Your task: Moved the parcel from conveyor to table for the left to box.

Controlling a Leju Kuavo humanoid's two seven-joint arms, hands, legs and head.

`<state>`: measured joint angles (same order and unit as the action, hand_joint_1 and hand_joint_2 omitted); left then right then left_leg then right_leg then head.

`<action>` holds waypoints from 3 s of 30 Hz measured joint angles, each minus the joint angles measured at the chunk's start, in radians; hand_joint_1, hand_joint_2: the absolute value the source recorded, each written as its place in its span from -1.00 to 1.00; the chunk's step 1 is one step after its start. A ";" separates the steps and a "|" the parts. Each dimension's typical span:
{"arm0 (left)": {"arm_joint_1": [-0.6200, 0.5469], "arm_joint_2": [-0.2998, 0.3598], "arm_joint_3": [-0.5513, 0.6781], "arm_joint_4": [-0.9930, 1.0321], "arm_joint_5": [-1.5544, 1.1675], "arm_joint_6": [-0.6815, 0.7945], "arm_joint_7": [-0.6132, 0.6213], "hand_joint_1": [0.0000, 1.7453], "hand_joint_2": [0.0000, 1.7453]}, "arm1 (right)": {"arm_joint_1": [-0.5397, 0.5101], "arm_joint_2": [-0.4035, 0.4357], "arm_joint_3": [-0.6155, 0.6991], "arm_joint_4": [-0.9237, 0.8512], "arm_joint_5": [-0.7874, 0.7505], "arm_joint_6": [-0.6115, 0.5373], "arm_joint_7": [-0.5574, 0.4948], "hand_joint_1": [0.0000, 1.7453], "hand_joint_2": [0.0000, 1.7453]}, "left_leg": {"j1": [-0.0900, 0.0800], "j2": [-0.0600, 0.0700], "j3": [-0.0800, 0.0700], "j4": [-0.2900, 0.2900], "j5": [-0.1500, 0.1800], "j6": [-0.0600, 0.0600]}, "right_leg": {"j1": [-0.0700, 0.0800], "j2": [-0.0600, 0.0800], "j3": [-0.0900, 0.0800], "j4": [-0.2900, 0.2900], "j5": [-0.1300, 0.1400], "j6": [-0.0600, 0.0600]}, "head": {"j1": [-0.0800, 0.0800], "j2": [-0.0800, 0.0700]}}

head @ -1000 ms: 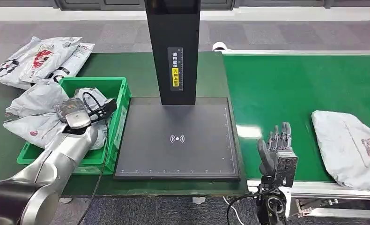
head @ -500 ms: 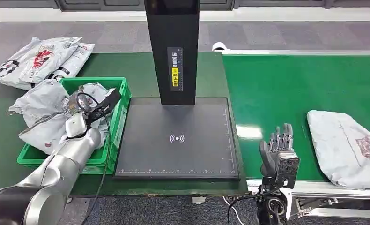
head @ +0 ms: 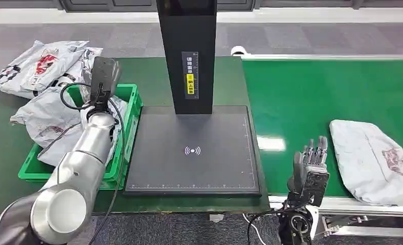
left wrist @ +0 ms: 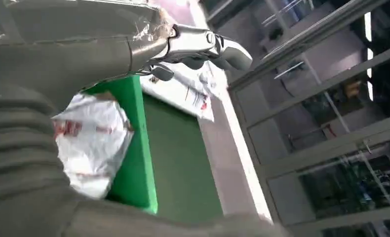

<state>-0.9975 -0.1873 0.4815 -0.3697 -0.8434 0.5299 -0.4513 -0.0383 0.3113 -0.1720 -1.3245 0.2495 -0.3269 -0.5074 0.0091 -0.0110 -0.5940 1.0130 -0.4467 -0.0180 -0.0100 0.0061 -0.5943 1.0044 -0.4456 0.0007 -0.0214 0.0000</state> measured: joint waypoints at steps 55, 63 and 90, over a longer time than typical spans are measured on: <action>0.372 -0.150 -0.475 -0.010 0.529 -0.537 -0.250 -1.00 1.00 | -0.336 -0.490 -0.249 0.963 1.322 0.025 1.195 1.00 1.00 | -0.001 -0.003 0.005 0.001 -0.003 0.011 | -0.002 -0.003 0.009 -0.007 -0.002 0.010 | 0.000 0.000; 0.364 -0.150 -0.475 -0.004 0.525 -0.539 -0.250 -1.00 1.00 | -0.353 -0.500 -0.231 0.990 1.298 0.121 1.154 1.00 1.00 | -0.001 -0.009 0.008 0.002 -0.002 0.014 | -0.002 -0.007 0.019 -0.013 0.000 0.015 | 0.000 0.000; 0.373 -0.140 -0.475 0.000 0.479 -0.358 -0.250 -1.00 1.00 | -0.293 -0.148 -0.299 0.345 0.615 -0.374 -0.043 1.00 1.00 | -0.002 -0.007 -0.004 0.001 0.001 0.010 | -0.004 -0.005 0.002 -0.003 0.001 0.010 | 0.000 0.000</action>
<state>-0.6249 -0.3269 0.0069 -0.3696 -0.3647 0.1720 -0.7012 -0.3315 0.1637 -0.4715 -0.9793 0.8648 -0.7012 -0.5505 0.0067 -0.0179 -0.5985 1.0143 -0.4460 -0.0083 -0.0138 0.0006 -0.5926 1.0011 -0.4447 0.0109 -0.0214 -0.0004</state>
